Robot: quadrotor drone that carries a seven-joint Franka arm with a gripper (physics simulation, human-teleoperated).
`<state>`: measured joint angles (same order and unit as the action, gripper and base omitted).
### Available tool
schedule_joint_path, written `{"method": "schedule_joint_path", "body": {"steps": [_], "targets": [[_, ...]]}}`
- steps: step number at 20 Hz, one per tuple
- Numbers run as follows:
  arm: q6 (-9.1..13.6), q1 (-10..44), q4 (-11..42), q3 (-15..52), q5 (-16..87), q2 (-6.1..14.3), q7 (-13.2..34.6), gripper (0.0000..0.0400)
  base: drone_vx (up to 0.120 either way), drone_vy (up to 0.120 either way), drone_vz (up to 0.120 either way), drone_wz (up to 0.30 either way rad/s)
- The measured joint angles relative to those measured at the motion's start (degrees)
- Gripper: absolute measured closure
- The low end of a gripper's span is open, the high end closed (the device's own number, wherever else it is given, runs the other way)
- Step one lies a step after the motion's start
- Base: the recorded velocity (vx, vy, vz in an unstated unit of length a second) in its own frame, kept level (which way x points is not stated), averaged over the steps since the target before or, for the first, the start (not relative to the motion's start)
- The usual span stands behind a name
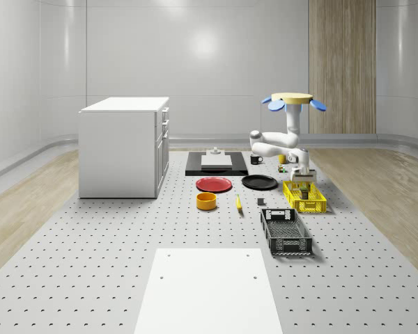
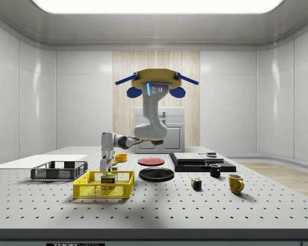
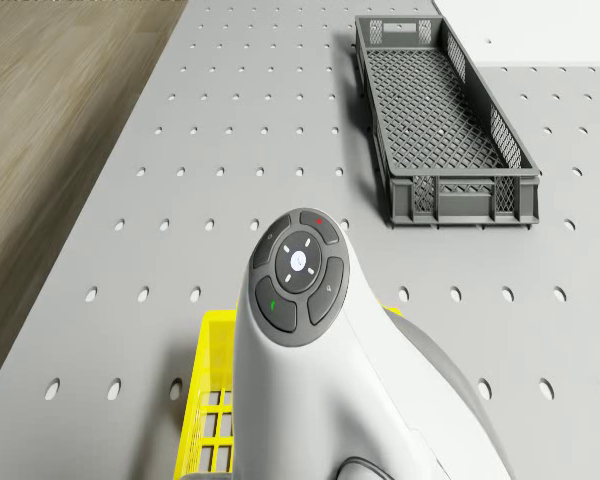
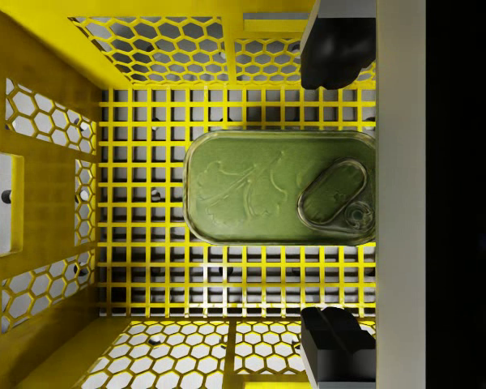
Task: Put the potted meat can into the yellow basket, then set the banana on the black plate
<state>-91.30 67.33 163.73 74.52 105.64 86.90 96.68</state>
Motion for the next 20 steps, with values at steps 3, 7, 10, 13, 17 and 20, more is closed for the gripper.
{"method": "schedule_joint_path", "body": {"steps": [3,7,10,13,17,20], "targets": [[0.49,-0.14,0.33,1.63,-1.58,0.02,0.06,0.0001,0.000,0.000,0.120,0.000],[0.72,-0.19,0.53,2.80,-2.75,0.14,0.13,0.0000,0.020,0.000,0.120,0.000],[0.72,-0.19,0.59,3.24,-3.21,0.28,0.17,0.0000,0.120,-0.107,0.040,0.000],[0.64,-0.17,0.62,3.47,-3.48,0.43,0.20,0.0000,0.120,-0.120,0.000,0.000],[0.48,-0.13,0.63,3.63,-3.68,0.63,0.24,0.0000,0.120,-0.100,0.000,0.000],[0.36,-0.10,0.63,3.70,-3.79,0.79,0.26,0.0000,0.040,-0.040,0.000,0.000]]}}
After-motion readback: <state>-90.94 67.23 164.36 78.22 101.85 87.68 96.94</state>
